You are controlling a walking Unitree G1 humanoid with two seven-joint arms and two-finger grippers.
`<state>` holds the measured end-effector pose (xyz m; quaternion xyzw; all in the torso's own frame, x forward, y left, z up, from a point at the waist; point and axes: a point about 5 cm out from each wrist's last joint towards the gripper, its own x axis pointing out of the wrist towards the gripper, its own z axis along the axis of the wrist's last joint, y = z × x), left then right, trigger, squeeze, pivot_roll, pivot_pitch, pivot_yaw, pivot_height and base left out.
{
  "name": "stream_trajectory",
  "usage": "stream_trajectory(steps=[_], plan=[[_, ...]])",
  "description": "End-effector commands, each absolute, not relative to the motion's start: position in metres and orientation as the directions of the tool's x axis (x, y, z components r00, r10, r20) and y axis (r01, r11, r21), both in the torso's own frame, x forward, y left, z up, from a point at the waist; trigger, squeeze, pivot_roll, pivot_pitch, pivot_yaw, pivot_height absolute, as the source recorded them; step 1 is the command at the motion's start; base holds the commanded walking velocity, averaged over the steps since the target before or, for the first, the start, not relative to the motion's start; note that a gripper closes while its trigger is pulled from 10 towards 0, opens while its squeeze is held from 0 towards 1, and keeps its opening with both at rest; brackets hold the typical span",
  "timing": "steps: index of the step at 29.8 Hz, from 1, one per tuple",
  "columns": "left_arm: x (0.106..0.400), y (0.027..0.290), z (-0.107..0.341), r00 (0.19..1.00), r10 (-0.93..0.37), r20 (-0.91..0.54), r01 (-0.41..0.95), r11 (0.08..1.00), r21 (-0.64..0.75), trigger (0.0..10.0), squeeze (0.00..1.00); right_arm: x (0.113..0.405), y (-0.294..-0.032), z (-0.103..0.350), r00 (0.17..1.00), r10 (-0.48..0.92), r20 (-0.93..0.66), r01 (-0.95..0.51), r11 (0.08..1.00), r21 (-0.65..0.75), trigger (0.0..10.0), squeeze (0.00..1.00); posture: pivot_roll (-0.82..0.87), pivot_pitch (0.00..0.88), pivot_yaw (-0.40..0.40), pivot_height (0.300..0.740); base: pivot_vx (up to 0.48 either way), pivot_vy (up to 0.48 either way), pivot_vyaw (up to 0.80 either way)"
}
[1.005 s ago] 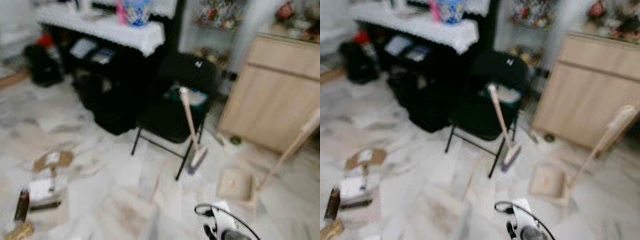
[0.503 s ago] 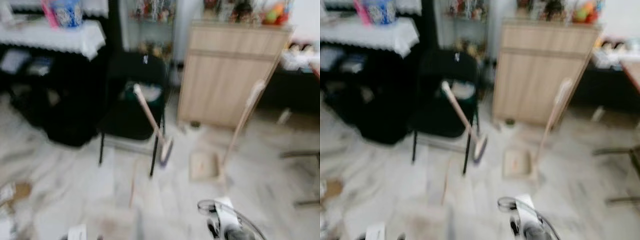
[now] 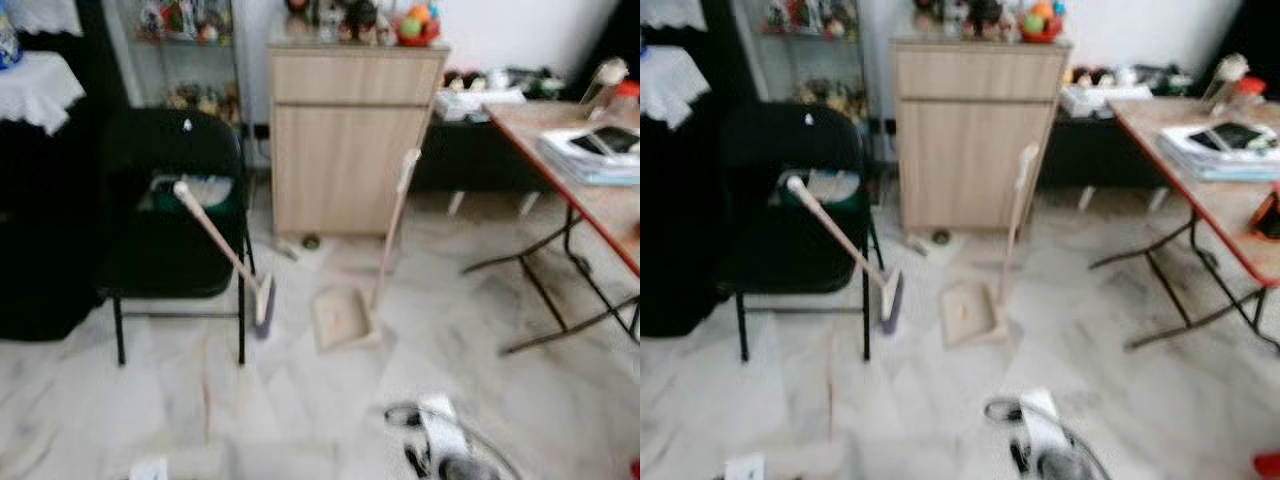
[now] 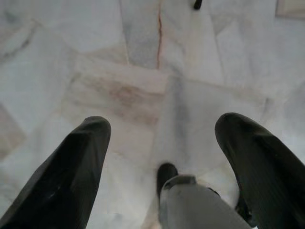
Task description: Sweep floor
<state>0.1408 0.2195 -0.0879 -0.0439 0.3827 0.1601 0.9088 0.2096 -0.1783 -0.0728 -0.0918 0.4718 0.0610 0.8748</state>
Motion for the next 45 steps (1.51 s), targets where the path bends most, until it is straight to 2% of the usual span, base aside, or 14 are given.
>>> stream_trajectory(steps=[1,16,24,29,33,39,45], plan=[[0.143,0.216,-0.088,0.656,0.249,-0.713,-0.316,0.948,0.04,10.0,0.0,0.208,-0.185,-0.073,0.554,0.012,-0.832,-0.158,0.983,-0.09,10.0,0.0,-0.19,0.0,0.001,0.74,0.0,0.0,0.0],[0.147,0.21,-0.087,0.668,0.243,-0.703,-0.312,0.95,0.032,10.0,0.0,0.207,-0.187,-0.073,0.55,0.013,-0.835,-0.173,0.98,-0.099,10.0,0.0,-0.19,0.01,0.002,0.74,0.0,0.0,0.0],[0.148,0.223,-0.085,0.655,0.296,-0.695,-0.379,0.925,0.037,10.0,0.0,0.215,-0.185,-0.069,0.561,0.019,-0.827,-0.175,0.98,-0.097,10.0,0.0,-0.16,0.144,-0.011,0.74,0.0,0.0,0.0],[0.152,0.228,-0.082,0.66,0.306,-0.686,-0.388,0.921,0.038,10.0,0.0,0.219,-0.181,-0.067,0.574,0.021,-0.819,-0.158,0.984,-0.086,10.0,0.0,-0.16,0.128,-0.009,0.74,0.0,0.0,0.0],[0.152,0.228,-0.082,0.665,0.302,-0.684,-0.383,0.923,0.035,10.0,0.0,0.221,-0.174,-0.066,0.598,0.016,-0.801,-0.122,0.99,-0.071,10.0,0.0,-0.17,0.051,-0.011,0.74,0.0,0.0,0.0],[0.144,0.21,-0.088,0.666,0.255,-0.701,-0.341,0.94,0.018,10.0,0.0,0.224,-0.19,-0.063,0.608,-0.023,-0.794,-0.082,0.993,-0.091,10.0,0.0,-0.2,0.007,-0.011,0.74,0.0,0.0,0.0],[0.134,0.213,-0.091,0.647,0.252,-0.72,-0.345,0.938,0.019,10.0,0.0,0.225,-0.193,-0.061,0.606,-0.03,-0.795,-0.07,0.993,-0.091,10.0,0.0,-0.2,0.008,-0.001,0.74,0.0,0.0,-0.08]])
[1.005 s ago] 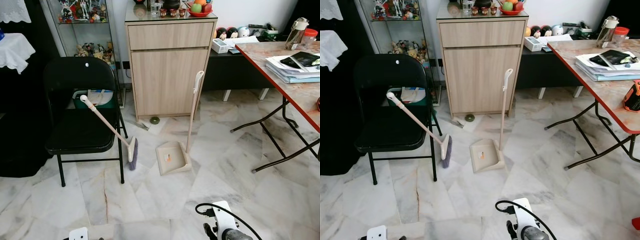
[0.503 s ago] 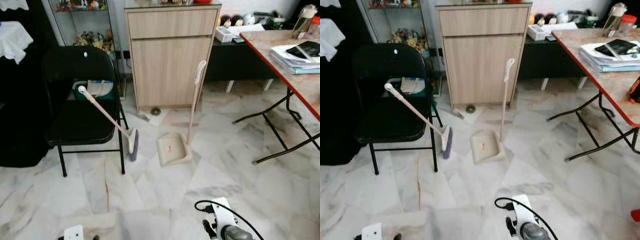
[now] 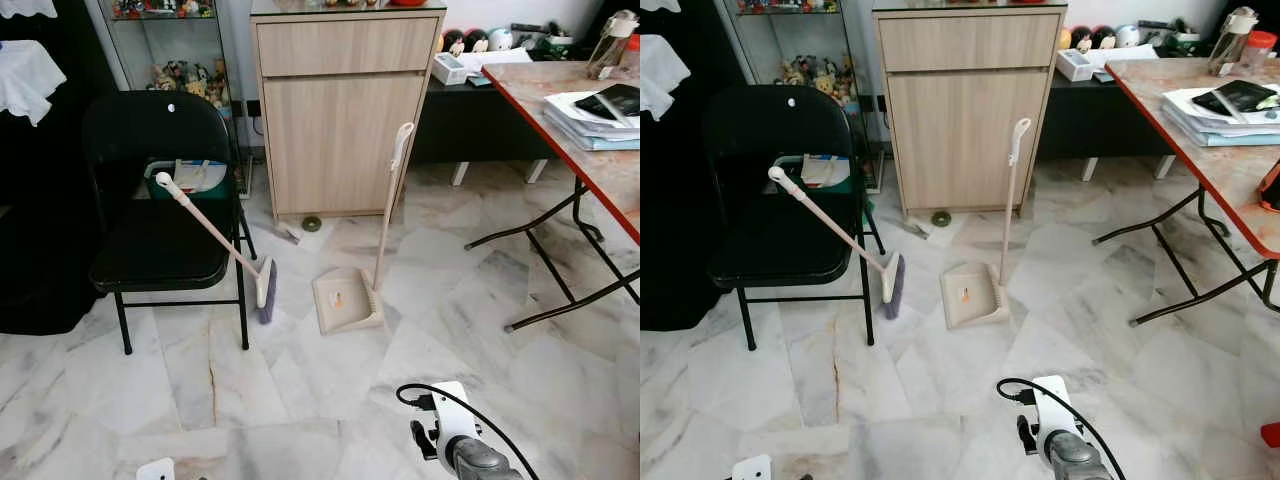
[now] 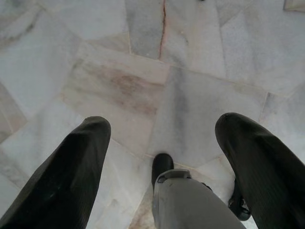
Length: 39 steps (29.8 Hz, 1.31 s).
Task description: Sweep floor
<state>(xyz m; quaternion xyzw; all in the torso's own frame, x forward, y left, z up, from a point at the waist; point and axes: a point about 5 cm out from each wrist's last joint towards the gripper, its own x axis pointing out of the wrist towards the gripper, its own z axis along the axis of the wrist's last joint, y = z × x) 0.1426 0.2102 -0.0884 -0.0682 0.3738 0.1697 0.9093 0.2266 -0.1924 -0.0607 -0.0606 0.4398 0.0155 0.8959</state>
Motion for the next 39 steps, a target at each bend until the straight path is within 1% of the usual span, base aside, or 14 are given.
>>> stream_trajectory(steps=[1,6,25,39], plan=[[0.133,0.213,-0.092,0.643,0.25,-0.724,-0.342,0.939,0.021,10.0,0.0,0.225,-0.193,-0.062,0.605,-0.031,-0.796,-0.069,0.993,-0.091,10.0,0.0,-0.2,0.008,0.0,0.74,0.0,0.0,-0.79],[0.126,0.214,-0.094,0.625,0.25,-0.74,-0.34,0.94,0.03,10.0,0.0,0.224,-0.191,-0.063,0.599,-0.019,-0.801,-0.087,0.992,-0.089,10.0,0.0,-0.2,0.006,0.005,0.74,0.0,0.0,-0.75],[0.125,0.224,-0.094,0.61,0.248,-0.753,-0.327,0.944,0.047,10.0,0.0,0.22,-0.186,-0.065,0.598,-0.006,-0.802,-0.091,0.993,-0.075,10.0,0.0,-0.2,0.0,0.02,0.74,0.0,0.0,0.0],[0.129,0.225,-0.092,0.623,0.243,-0.743,-0.313,0.949,0.048,10.0,0.0,0.22,-0.184,-0.066,0.598,-0.004,-0.802,-0.094,0.993,-0.075,10.0,0.0,-0.21,0.0,0.025,0.74,0.0,0.0,0.0]])
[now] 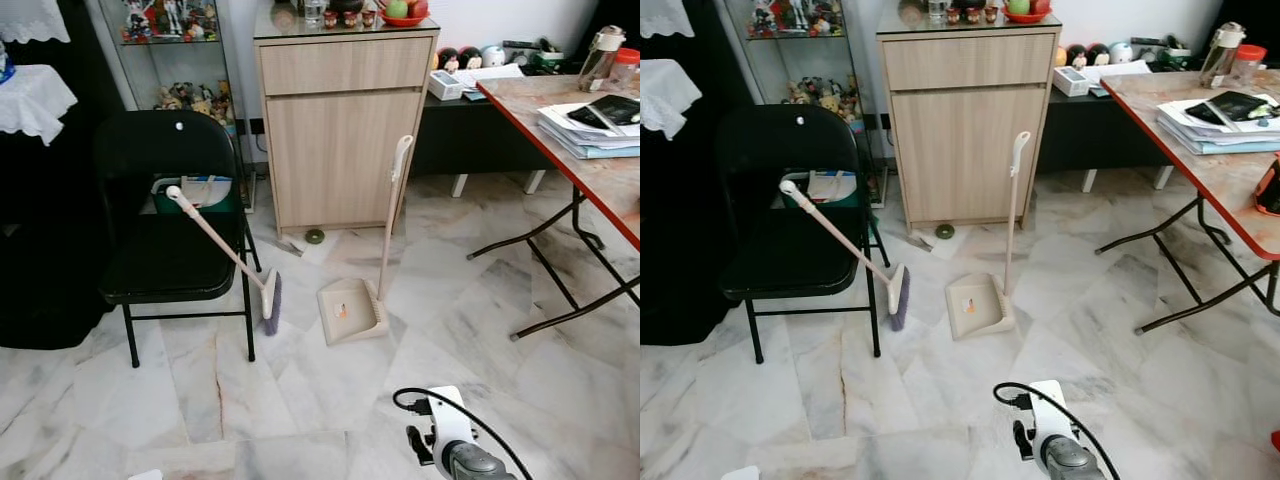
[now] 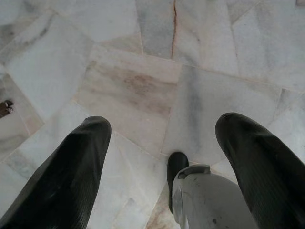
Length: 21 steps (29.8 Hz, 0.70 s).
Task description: Sweep floor
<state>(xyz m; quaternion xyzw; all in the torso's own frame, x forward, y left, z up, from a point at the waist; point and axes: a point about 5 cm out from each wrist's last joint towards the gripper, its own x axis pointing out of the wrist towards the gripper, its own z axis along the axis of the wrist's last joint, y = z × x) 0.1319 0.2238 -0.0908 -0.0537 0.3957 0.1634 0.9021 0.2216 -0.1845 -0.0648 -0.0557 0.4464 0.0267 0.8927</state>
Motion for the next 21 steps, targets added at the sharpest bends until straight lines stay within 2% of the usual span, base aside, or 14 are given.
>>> stream_trajectory(steps=[1,21], plan=[[0.1296,0.2243,-0.0919,0.625,0.243,-0.742,-0.312,0.949,0.047,10.0,0.0,0.2197,-0.1837,-0.066,0.599,-0.004,-0.8,-0.092,0.993,-0.074,10.0,0.0,-0.21,0.0,0.024,0.74,0.251,0.0,0.0],[0.1303,0.2201,-0.0928,0.624,0.232,-0.746,-0.309,0.95,0.037,10.0,0.0,0.2214,-0.1867,-0.0647,0.602,-0.01,-0.798,-0.087,0.993,-0.079,10.0,0.0,-0.22,0.001,0.019,0.74,0.314,0.0,0.0]])
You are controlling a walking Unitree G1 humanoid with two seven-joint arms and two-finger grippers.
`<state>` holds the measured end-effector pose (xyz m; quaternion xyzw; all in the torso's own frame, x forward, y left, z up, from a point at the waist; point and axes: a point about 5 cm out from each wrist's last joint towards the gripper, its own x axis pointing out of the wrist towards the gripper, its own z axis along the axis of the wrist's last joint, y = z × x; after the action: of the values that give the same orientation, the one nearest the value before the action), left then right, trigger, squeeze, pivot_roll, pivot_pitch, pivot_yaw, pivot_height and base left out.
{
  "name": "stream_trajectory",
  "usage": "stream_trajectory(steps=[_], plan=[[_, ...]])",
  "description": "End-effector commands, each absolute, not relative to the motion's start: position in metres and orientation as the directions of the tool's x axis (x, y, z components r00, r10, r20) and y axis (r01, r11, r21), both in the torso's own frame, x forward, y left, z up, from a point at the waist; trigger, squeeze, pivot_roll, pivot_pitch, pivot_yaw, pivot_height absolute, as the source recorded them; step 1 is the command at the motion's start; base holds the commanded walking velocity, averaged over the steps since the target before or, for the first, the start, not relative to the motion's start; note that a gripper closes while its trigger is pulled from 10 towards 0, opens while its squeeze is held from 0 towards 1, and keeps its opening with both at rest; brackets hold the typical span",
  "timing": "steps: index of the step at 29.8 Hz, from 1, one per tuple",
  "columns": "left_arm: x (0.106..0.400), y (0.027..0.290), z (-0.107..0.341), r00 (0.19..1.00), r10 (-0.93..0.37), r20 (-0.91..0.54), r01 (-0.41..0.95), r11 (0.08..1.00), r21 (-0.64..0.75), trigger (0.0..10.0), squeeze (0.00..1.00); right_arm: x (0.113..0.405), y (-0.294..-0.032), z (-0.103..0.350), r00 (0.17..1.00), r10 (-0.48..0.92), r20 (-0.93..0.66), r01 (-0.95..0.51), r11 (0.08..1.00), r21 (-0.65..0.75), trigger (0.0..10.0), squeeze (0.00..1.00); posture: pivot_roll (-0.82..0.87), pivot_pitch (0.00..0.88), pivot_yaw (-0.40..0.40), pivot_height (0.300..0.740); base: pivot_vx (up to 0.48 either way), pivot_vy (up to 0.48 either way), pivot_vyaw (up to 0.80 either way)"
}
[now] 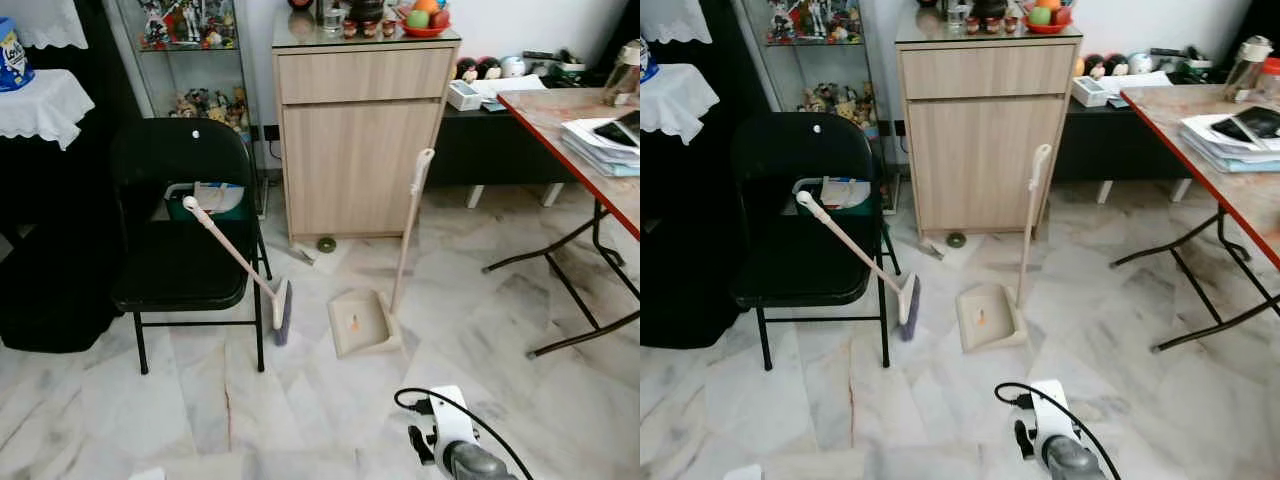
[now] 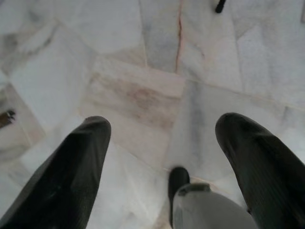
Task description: Sweep floor
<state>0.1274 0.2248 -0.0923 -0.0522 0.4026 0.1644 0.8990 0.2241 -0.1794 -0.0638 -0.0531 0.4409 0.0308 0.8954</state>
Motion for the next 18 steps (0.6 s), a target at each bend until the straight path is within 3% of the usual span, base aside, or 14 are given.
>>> stream_trajectory(steps=[1,18], plan=[[0.1304,0.2202,-0.0928,0.624,0.231,-0.747,-0.309,0.95,0.036,10.0,0.0,0.2216,-0.1865,-0.0646,0.603,-0.01,-0.798,-0.087,0.993,-0.078,10.0,0.0,-0.21,0.002,0.019,0.74,0.334,0.0,0.0],[0.1336,0.2212,-0.0916,0.63,0.228,-0.742,-0.31,0.95,0.029,10.0,0.0,0.222,-0.1851,-0.0645,0.606,-0.01,-0.796,-0.085,0.993,-0.077,10.0,0.0,-0.22,0.007,0.019,0.74,0.334,0.0,0.0]])
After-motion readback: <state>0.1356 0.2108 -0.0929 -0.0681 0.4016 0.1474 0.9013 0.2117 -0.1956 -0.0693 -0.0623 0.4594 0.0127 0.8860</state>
